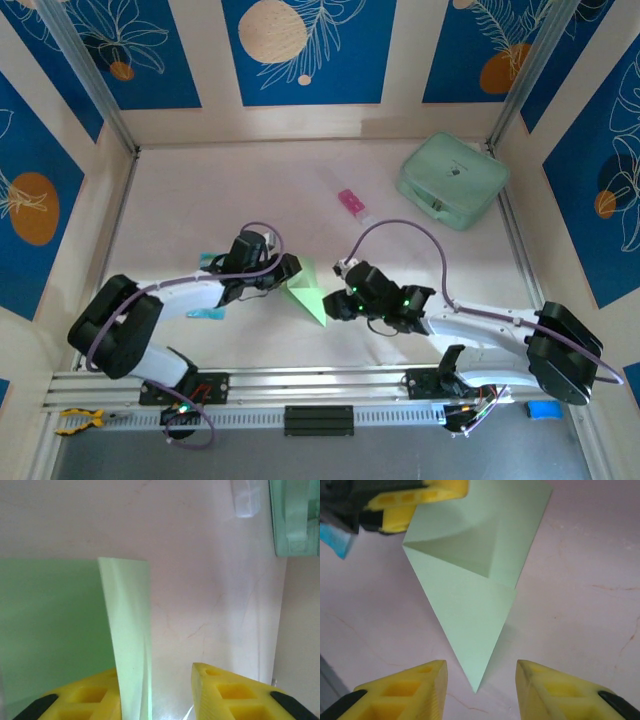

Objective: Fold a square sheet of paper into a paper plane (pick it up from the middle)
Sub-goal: Fourth fold the wing at the center of the table.

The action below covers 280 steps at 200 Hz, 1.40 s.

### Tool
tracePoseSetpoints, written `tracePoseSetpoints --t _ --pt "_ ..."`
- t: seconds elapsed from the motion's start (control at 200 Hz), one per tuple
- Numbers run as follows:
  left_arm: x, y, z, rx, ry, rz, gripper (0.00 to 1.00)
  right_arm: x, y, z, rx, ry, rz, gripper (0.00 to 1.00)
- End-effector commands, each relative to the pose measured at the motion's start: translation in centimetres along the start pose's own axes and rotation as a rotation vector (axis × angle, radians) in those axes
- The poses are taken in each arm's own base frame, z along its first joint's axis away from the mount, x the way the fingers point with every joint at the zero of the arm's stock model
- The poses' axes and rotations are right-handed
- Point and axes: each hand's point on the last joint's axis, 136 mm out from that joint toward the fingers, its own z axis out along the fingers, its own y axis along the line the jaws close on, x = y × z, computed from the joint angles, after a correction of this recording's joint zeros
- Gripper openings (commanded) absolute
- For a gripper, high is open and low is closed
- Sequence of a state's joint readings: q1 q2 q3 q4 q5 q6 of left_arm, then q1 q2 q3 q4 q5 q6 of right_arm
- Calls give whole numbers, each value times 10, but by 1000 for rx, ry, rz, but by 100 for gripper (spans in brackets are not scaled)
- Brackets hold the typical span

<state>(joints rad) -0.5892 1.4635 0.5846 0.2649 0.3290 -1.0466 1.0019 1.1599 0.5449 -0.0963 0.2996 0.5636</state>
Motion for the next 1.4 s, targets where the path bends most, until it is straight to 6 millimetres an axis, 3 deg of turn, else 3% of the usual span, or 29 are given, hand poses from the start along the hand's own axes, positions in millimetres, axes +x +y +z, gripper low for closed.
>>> tracePoseSetpoints --t 0.0,0.07,0.335,0.62,0.885,1.11,1.395 --pt "1 -11 0 41 54 50 35 -8 -1 -1 59 -102 -133 41" --pt "-2 -10 -2 46 59 42 32 1 2 2 60 -87 -191 41" --pt "-11 -4 -2 57 42 -40 0 13 9 8 91 -83 -339 42" --pt "-28 -4 -10 39 -78 -116 0 10 15 25 187 -69 -503 41" --pt "-22 0 -11 6 -87 -118 0 2 19 46 231 -79 -537 42" --pt "-19 -5 -6 22 -47 -101 12 -3 16 57 244 -82 -527 41" --pt "-16 -6 0 24 -14 -101 12 -4 12 69 267 -69 -543 39"
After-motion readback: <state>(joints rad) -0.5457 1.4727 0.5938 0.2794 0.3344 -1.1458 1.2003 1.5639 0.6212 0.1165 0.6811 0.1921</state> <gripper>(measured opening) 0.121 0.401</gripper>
